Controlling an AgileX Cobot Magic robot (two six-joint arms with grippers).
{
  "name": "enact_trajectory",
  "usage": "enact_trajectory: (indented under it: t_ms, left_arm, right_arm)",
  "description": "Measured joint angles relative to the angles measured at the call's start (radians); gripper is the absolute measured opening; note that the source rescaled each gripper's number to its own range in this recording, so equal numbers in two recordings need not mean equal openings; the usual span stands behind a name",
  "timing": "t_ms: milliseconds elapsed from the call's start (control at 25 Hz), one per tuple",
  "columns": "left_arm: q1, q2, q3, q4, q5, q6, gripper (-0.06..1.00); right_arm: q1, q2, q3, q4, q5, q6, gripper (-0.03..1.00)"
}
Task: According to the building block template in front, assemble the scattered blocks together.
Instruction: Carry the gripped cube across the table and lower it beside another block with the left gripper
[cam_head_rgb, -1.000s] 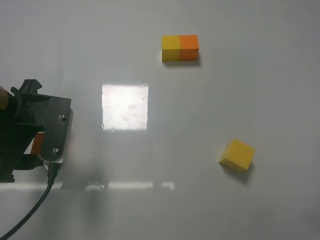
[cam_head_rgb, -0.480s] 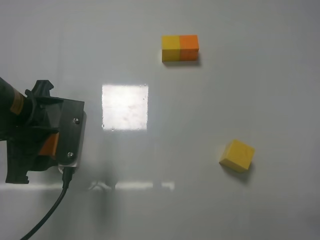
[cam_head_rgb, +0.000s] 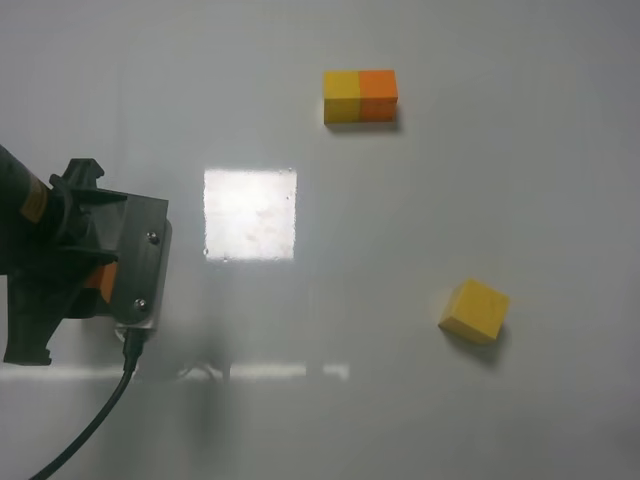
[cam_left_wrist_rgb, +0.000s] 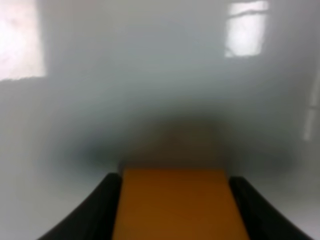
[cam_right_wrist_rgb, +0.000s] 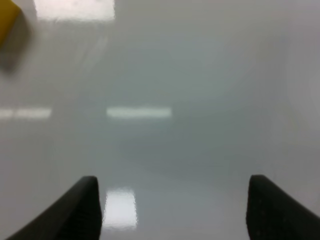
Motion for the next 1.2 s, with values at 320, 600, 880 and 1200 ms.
enact_trajectory:
  t_ms: [320, 600, 880, 1200]
  left_arm:
    - [-0.152, 0.053, -0.324, -0.016, 0.163, -0.027, 0.04]
    - [-0.224, 0.353, -0.717, -0.013, 0.177, -0.053, 0.04]
    - [-0.31, 0.687, -1.147, -0.003, 0.173, -0.048, 0.04]
    - [-0.333, 0.83, -1.251, -0.02, 0.177, -0.045, 0.04]
  right_arm:
    - [0.0, 0.0, 0.0, 0.0, 0.0, -0.001, 0.56]
    - [0.0, 0.0, 0.0, 0.0, 0.0, 0.0, 0.56]
    - [0.0, 0.0, 0.0, 0.0, 0.0, 0.0, 0.56]
    - [0.0, 0.0, 0.0, 0.0, 0.0, 0.0, 0.56]
